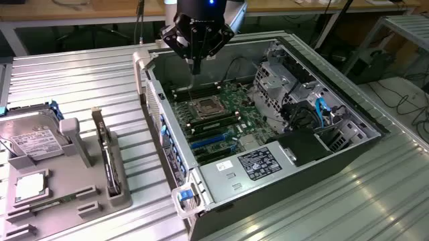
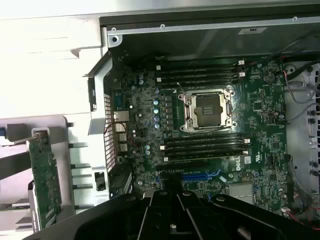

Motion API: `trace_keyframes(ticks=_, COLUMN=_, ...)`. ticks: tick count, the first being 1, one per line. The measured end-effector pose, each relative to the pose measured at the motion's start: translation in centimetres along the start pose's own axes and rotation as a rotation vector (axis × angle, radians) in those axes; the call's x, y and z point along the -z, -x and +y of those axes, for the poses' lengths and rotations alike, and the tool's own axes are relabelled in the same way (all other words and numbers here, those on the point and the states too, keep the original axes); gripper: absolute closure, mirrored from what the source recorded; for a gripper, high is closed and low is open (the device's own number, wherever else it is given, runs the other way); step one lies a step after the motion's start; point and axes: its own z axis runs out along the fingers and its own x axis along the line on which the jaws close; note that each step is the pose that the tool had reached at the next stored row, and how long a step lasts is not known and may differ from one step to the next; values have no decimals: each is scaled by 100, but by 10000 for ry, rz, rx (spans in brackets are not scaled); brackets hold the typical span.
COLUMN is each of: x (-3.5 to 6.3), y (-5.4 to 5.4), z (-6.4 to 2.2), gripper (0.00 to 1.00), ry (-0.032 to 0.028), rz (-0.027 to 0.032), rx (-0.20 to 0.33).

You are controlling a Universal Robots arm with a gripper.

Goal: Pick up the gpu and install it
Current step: 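Reach for the gpu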

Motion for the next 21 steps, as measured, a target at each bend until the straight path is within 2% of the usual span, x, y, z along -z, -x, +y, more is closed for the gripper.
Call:
trace_keyframes(ticks=14, x=6, y=-237, z=-21, gripper=89, ry=-1, rz=1, rx=2)
trace_keyframes(ticks=18, x=8, y=-325, z=-52, gripper=89, ry=1, rz=0, rx=13)
trace_keyframes(ticks=21, x=10, y=-424, z=-107, gripper=89, ry=0, rz=2, rx=37)
